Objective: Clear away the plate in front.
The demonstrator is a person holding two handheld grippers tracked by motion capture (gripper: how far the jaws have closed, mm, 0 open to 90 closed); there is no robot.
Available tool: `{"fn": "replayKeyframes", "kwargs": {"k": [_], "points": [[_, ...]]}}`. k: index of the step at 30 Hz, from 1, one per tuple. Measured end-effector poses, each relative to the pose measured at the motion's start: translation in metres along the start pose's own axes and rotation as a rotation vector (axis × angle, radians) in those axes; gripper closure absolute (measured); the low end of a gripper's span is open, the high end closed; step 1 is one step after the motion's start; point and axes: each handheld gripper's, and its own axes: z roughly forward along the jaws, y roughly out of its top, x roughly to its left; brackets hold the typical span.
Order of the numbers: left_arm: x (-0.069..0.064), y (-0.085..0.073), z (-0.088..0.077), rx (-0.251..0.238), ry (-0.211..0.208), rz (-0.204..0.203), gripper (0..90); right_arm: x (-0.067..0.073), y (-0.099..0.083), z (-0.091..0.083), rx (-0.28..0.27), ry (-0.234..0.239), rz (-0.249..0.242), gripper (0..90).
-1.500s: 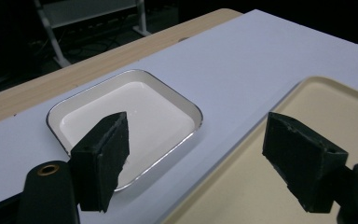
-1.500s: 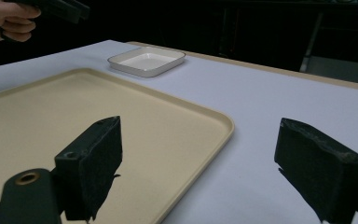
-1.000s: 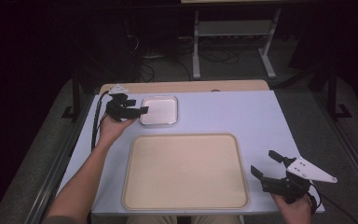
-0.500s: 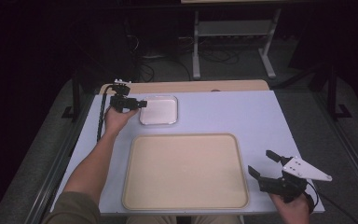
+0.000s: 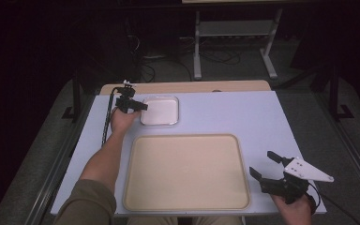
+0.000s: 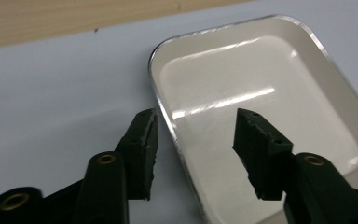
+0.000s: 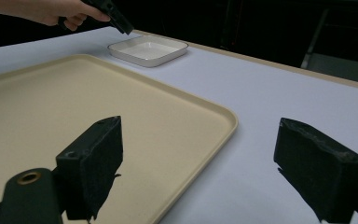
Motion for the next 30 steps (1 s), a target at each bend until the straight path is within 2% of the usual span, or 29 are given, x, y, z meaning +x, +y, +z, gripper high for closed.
{"fn": "replayKeyframes", "kwargs": {"k": [1, 3, 4, 6, 7, 8, 11, 12, 14, 17, 23, 30], "points": [[0.000, 0.000, 0.000, 0.000, 0.000, 0.000, 49.9, 0.000, 0.000, 0.000, 0.000, 0.000, 0.000, 14.6], [0.003, -0.002, 0.003, 0.024, -0.003, -0.029, 50.0, 0.000, 0.000, 0.000, 0.000, 0.000, 0.000, 14.7], [0.004, -0.002, 0.005, 0.034, -0.014, -0.051, 53.5, 0.000, 0.000, -0.001, -0.001, 0.001, -0.001, 14.8], [0.004, -0.002, 0.006, 0.033, -0.010, -0.053, 55.2, 0.000, 0.000, -0.001, -0.001, 0.001, -0.001, 14.8], [0.004, -0.002, 0.006, 0.035, -0.014, -0.059, 61.0, 0.000, 0.000, -0.001, -0.003, 0.001, 0.000, 14.8], [0.004, -0.002, 0.007, 0.043, -0.024, -0.068, 61.9, 0.000, 0.000, -0.001, -0.002, 0.002, 0.000, 14.8], [0.005, -0.003, 0.011, 0.060, -0.006, -0.105, 64.5, 0.000, 0.000, -0.001, 0.000, 0.002, -0.002, 15.0], [0.005, -0.003, 0.012, 0.064, 0.006, -0.105, 65.3, 0.000, 0.000, -0.001, -0.002, 0.002, -0.001, 15.4], [0.005, -0.004, 0.014, 0.068, -0.009, -0.118, 67.5, 0.000, 0.000, -0.001, -0.005, 0.003, -0.001, 16.0], [0.004, -0.004, 0.014, 0.069, -0.010, -0.122, 72.7, 0.000, 0.000, -0.001, -0.004, 0.007, -0.001, 16.0], [0.003, -0.005, 0.016, 0.093, 0.015, -0.131, 76.3, 0.000, 0.000, -0.001, -0.003, 0.010, -0.004, 16.0], [0.004, -0.006, 0.019, 0.095, 0.000, -0.179, 81.4, 0.000, 0.000, 0.000, -0.003, 0.011, -0.004, 16.0]]}}
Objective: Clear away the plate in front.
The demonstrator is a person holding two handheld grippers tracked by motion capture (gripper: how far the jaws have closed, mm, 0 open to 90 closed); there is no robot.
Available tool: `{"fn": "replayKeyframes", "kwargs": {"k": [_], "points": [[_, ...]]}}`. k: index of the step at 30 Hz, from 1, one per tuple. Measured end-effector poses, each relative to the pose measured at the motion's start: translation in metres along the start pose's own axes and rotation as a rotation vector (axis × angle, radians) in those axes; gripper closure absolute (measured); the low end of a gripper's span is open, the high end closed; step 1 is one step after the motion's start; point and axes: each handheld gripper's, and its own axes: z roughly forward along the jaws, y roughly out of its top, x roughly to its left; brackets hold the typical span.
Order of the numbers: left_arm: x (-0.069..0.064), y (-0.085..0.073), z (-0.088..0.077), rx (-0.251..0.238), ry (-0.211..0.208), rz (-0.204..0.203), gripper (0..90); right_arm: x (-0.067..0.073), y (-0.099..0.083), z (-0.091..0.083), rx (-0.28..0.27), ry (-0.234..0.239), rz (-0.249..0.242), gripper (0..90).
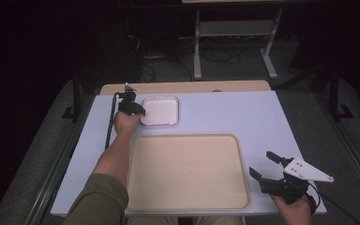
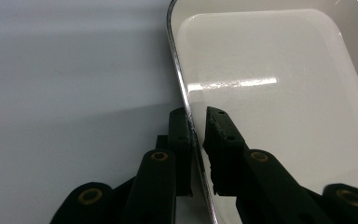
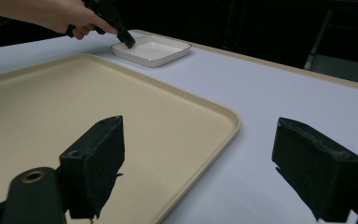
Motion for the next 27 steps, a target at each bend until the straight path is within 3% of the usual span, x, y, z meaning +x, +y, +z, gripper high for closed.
{"fn": "replayKeyframes", "kwargs": {"k": [1, 2, 4, 7, 8, 9, 14, 17, 20, 27], "points": [[0.000, 0.000, 0.000, 0.000, 0.000, 0.000, 82.8, 0.000, 0.000, 0.000, 0.000, 0.000, 0.000, 16.0], [0.003, 0.000, 0.000, 0.000, -0.015, -0.034, 83.5, 0.000, 0.000, 0.000, -0.001, 0.002, 0.002, 16.0], [0.004, 0.000, 0.000, -0.002, -0.023, -0.053, 84.1, 0.000, 0.000, 0.000, -0.001, 0.002, 0.002, 16.0], [0.009, -0.002, 0.001, -0.012, -0.067, -0.151, 86.9, -0.001, 0.000, 0.000, -0.001, 0.003, 0.004, 16.0], [0.009, -0.002, 0.001, -0.012, -0.067, -0.151, 87.5, -0.001, 0.000, 0.000, 0.000, 0.003, 0.003, 16.0], [0.012, -0.003, 0.002, -0.023, -0.101, -0.185, 88.2, -0.001, 0.000, 0.000, 0.000, 0.003, 0.001, 16.0], [0.014, -0.004, 0.002, -0.044, -0.113, -0.210, 88.7, 0.000, 0.000, 0.000, -0.001, 0.004, 0.002, 16.0], [0.015, -0.004, 0.001, -0.056, -0.096, -0.227, 88.7, -0.001, -0.001, 0.000, -0.003, 0.006, 0.005, 16.0], [0.017, -0.005, -0.003, -0.092, -0.103, -0.271, 88.8, -0.001, -0.001, -0.001, -0.006, 0.004, 0.009, 16.0], [0.016, -0.007, -0.013, -0.126, -0.092, -0.284, 88.7, -0.002, -0.001, -0.001, -0.009, 0.011, 0.021, 16.0]]}}
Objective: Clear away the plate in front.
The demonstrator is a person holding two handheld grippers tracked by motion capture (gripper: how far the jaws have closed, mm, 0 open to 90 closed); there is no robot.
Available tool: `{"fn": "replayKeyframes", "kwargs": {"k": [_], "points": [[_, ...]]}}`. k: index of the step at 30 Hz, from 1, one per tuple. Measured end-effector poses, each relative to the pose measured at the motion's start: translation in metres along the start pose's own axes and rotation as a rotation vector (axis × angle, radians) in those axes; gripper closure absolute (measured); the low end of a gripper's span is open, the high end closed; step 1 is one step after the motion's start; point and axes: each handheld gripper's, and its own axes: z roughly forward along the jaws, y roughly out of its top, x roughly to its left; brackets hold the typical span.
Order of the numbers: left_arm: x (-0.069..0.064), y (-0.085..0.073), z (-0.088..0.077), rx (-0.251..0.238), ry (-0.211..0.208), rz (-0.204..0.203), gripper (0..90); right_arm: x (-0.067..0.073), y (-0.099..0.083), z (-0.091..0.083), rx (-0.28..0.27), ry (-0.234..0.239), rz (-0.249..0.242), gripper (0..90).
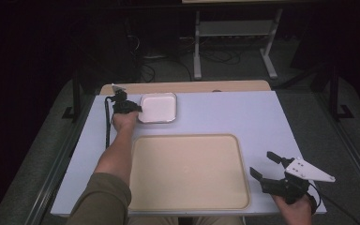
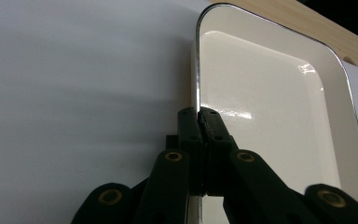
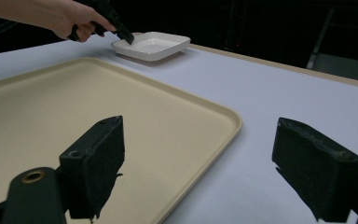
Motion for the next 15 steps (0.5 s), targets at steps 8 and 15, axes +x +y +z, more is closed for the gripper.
{"fn": "replayKeyframes", "kwargs": {"k": [8, 15], "points": [[-0.003, -0.004, -0.021, -0.057, -0.021, -0.019, 88.7, 0.000, -0.001, -0.001, -0.006, 0.007, 0.006, 16.0], [-0.009, -0.006, -0.041, -0.093, -0.031, -0.027, 88.7, 0.000, 0.000, -0.001, -0.007, 0.008, 0.003, 15.9]]}}
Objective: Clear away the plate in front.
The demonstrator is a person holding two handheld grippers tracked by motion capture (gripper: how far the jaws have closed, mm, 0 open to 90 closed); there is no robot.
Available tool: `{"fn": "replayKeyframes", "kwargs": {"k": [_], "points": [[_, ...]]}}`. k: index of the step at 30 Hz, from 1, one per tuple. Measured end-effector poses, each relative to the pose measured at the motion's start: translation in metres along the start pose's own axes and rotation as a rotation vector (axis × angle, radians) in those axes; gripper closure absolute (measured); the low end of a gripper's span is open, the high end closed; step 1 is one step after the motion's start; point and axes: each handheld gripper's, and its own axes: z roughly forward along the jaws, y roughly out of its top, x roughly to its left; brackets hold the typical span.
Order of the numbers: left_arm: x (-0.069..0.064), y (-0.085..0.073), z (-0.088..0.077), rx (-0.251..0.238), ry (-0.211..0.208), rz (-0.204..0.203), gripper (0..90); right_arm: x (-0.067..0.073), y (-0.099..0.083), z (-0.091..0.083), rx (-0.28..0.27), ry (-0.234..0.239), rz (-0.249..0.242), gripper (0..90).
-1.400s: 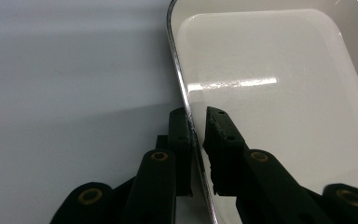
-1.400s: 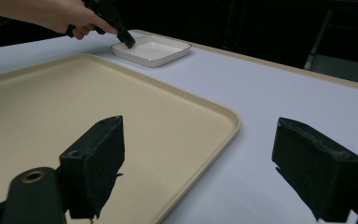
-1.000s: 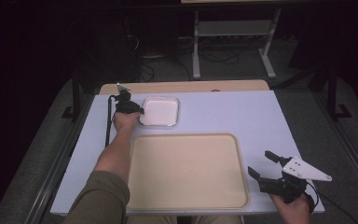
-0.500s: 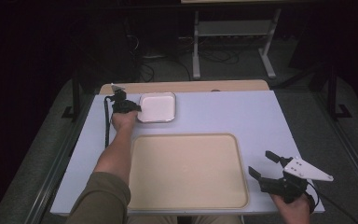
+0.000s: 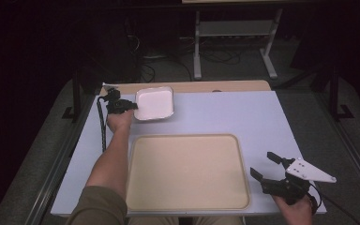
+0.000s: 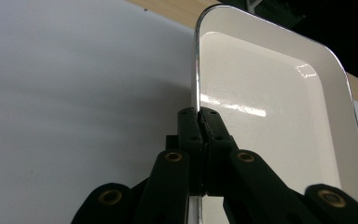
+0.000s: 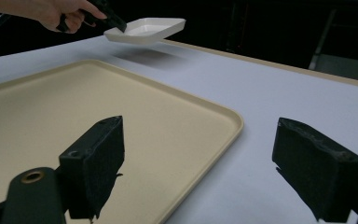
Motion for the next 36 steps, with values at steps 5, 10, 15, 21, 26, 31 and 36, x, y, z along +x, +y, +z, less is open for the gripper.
{"fn": "replayKeyframes", "kwargs": {"k": [5, 10, 15, 21, 26, 31, 36], "points": [[-0.006, 0.000, -0.010, -0.012, -0.005, 0.017, 88.8, 0.001, 0.001, 0.000, 0.001, 0.006, -0.006, 15.9], [-0.009, -0.003, -0.019, -0.024, -0.016, 0.027, 88.7, 0.002, 0.001, 0.001, 0.002, 0.011, -0.015, 15.9], [-0.009, -0.008, -0.025, -0.027, -0.035, 0.024, 88.8, 0.002, 0.001, 0.000, 0.000, 0.011, -0.009, 15.9], [-0.013, -0.014, -0.034, -0.038, -0.042, 0.023, 88.8, 0.001, 0.001, 0.000, -0.003, 0.013, -0.005, 15.8], [-0.015, -0.023, -0.043, -0.044, -0.044, 0.024, 88.8, 0.002, 0.001, -0.001, -0.009, 0.013, -0.004, 15.7], [-0.015, -0.032, -0.053, -0.053, -0.049, 0.026, 88.8, 0.003, 0.002, -0.001, -0.005, 0.017, -0.014, 15.8], [-0.014, -0.041, -0.064, -0.056, -0.042, 0.026, 88.8, 0.005, 0.003, -0.002, -0.011, 0.017, -0.019, 15.7]]}}
